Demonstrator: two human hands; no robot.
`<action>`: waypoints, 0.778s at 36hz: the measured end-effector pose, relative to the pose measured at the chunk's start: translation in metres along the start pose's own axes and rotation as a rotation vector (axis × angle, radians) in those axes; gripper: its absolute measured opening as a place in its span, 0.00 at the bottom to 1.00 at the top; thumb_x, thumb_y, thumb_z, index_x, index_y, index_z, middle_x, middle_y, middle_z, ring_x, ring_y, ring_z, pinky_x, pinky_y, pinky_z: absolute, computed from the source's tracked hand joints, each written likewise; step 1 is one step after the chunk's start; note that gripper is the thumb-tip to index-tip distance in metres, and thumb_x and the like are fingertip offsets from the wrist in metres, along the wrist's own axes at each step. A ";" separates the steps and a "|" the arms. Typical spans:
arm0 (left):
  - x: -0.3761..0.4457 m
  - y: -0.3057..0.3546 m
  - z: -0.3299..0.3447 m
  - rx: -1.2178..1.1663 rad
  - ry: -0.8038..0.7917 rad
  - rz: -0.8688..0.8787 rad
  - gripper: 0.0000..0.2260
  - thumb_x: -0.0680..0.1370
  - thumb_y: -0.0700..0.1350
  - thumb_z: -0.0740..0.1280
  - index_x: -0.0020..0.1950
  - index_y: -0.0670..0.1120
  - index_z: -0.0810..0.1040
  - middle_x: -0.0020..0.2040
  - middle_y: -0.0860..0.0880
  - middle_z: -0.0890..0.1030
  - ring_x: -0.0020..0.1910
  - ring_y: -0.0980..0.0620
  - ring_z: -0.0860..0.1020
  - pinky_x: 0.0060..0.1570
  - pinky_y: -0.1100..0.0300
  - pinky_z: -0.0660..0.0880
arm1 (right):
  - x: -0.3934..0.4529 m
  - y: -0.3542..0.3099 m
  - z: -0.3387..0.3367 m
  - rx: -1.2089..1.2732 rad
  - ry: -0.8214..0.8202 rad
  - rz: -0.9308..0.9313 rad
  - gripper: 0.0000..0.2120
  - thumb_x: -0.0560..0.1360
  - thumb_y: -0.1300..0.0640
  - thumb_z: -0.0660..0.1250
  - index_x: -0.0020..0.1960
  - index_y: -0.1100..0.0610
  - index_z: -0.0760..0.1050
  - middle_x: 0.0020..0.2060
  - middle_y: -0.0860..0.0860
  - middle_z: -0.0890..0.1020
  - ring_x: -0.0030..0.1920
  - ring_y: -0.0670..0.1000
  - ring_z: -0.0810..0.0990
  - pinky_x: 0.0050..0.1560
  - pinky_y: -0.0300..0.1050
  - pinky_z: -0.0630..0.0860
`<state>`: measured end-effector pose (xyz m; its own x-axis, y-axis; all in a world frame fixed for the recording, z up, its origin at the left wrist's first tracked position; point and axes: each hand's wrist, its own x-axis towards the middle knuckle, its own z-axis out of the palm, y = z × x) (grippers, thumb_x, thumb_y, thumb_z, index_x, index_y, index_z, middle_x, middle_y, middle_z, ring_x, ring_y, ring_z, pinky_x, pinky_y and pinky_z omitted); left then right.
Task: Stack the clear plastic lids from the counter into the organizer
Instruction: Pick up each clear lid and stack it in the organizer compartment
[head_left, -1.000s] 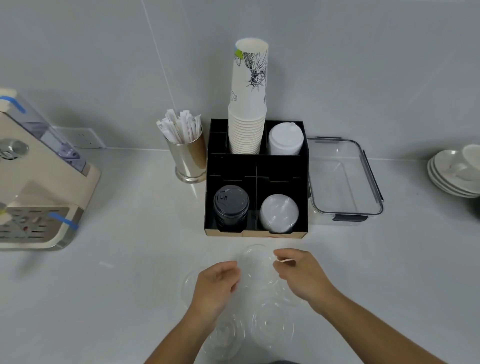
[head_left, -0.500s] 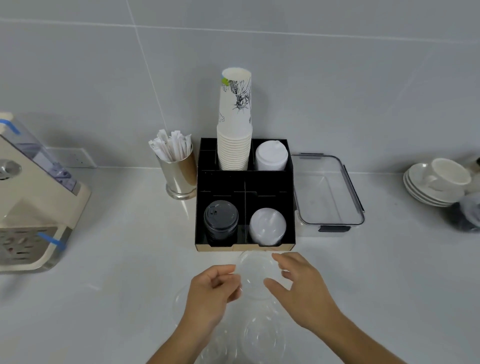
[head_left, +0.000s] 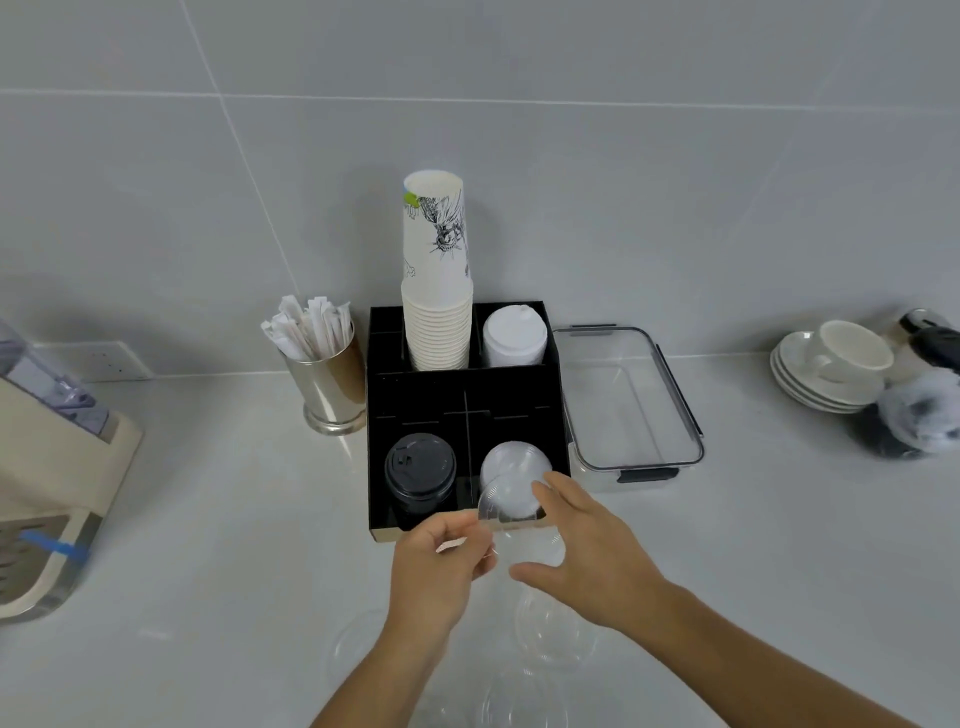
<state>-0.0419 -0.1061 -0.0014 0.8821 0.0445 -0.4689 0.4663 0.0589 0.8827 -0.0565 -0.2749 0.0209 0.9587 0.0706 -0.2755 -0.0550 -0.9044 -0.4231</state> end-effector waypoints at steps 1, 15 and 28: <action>0.002 0.001 0.001 0.002 0.008 -0.005 0.07 0.75 0.37 0.73 0.53 0.43 0.84 0.43 0.45 0.85 0.35 0.53 0.85 0.50 0.52 0.84 | 0.004 0.002 0.000 -0.001 0.004 0.001 0.43 0.72 0.36 0.67 0.79 0.52 0.53 0.80 0.45 0.52 0.76 0.47 0.60 0.72 0.41 0.63; 0.020 0.007 0.018 0.184 -0.125 0.166 0.18 0.80 0.36 0.64 0.46 0.58 0.86 0.42 0.58 0.87 0.40 0.64 0.80 0.43 0.74 0.75 | 0.045 0.021 -0.002 0.021 0.029 -0.044 0.42 0.70 0.38 0.71 0.76 0.54 0.60 0.74 0.44 0.62 0.71 0.47 0.67 0.67 0.39 0.67; 0.046 -0.005 0.035 0.283 -0.098 0.162 0.18 0.81 0.38 0.62 0.45 0.61 0.81 0.51 0.50 0.84 0.53 0.53 0.81 0.52 0.65 0.77 | 0.079 0.037 0.014 0.069 0.027 -0.043 0.32 0.67 0.43 0.74 0.63 0.58 0.69 0.58 0.46 0.70 0.53 0.47 0.71 0.52 0.40 0.73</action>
<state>-0.0014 -0.1394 -0.0266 0.9420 -0.0658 -0.3290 0.3077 -0.2211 0.9254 0.0132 -0.2971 -0.0282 0.9678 0.0967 -0.2326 -0.0315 -0.8697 -0.4925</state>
